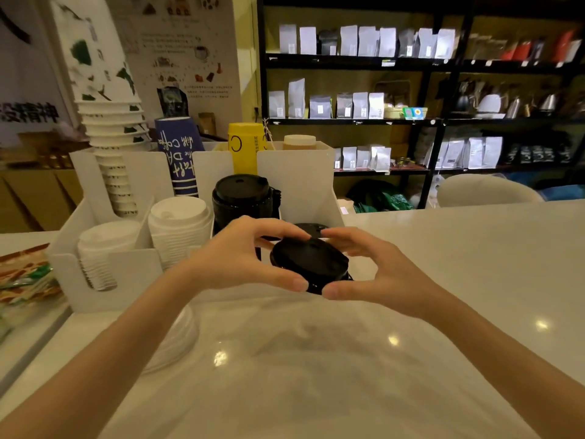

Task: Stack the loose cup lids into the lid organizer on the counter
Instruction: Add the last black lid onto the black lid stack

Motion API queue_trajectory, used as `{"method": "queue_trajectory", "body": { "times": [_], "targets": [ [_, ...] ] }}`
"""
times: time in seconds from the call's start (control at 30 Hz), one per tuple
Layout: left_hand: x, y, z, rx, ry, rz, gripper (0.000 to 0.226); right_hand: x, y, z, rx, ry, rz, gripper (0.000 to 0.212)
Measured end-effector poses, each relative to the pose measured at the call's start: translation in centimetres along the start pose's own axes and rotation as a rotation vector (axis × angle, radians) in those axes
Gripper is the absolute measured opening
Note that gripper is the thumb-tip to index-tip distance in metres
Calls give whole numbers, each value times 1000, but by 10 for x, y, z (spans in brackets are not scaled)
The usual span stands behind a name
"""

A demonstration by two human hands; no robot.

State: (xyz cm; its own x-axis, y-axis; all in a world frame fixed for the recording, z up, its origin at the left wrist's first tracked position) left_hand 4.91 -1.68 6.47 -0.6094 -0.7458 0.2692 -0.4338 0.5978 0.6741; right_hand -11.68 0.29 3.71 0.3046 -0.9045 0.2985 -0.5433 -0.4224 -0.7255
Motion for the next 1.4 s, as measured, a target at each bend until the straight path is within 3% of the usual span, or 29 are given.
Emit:
{"method": "queue_trajectory", "body": {
  "times": [0.3, 0.43, 0.57, 0.67, 0.97, 1.4],
  "targets": [
    [7, -2, -69, -177, 243, 37, 63, 64, -46, -15, 128, 159, -170, 75],
    [11, -15, -85, -268, 390, 31, 53, 91, -51, -13, 219, 252, -235, 65],
    [16, -29, -92, -190, 560, -28, 58, 111, -44, -5, 207, 336, -230, 58],
    [18, -39, -95, -62, 642, -66, 66, 121, -34, 9, 156, 311, -224, 50],
    [29, -58, -88, 187, 644, -106, 61, 134, -10, 30, 170, 214, -137, 45],
    [28, -70, -88, 85, 503, -194, 58, 133, -9, 35, 93, 245, -167, 41]
  ]
}}
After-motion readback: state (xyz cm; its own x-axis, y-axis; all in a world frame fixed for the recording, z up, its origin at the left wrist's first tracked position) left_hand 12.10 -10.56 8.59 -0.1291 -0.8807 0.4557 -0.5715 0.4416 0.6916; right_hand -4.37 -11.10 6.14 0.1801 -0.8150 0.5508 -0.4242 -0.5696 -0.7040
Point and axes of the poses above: each hand's wrist, its own x-axis towards the middle knuckle, its own z-axis out of the palm, y = z × x, the point moved 5 cm from there along x, towards the middle knuckle
